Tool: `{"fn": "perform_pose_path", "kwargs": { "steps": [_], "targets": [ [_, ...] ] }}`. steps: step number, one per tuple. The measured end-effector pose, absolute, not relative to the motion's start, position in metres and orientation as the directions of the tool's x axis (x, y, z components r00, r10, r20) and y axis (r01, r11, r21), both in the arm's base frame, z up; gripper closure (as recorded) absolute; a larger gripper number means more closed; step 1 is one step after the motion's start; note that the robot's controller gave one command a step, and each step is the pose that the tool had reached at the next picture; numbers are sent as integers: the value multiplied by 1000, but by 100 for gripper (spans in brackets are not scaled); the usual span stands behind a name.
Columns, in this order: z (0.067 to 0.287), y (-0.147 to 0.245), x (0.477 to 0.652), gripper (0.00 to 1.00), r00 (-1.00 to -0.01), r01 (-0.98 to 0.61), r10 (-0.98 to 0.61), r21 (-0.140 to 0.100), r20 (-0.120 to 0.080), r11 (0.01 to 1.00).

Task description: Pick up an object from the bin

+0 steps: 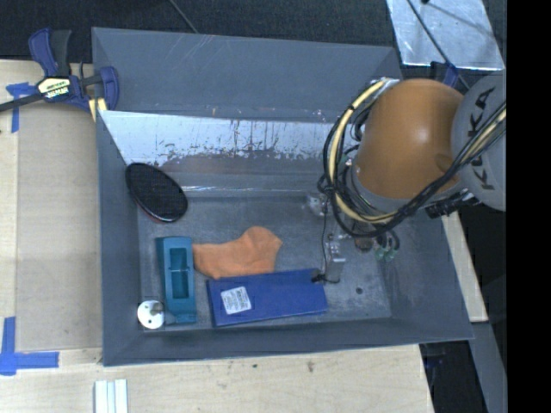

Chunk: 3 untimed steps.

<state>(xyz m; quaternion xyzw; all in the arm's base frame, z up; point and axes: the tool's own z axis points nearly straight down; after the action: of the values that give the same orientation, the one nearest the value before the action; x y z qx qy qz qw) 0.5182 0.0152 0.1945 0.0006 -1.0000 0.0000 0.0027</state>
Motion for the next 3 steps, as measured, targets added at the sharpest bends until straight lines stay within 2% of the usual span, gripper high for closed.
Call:
{"fn": "perform_pose_path", "kwargs": {
  "steps": [1,2,3],
  "targets": [
    [199,15,520,0,-1000,-1,-1,0,-4,1000],
    [122,83,509,0,-999,-32,-32,1,-7,999],
    [109,88,494,0,-999,-53,-53,1,3,999]
  ]
}}
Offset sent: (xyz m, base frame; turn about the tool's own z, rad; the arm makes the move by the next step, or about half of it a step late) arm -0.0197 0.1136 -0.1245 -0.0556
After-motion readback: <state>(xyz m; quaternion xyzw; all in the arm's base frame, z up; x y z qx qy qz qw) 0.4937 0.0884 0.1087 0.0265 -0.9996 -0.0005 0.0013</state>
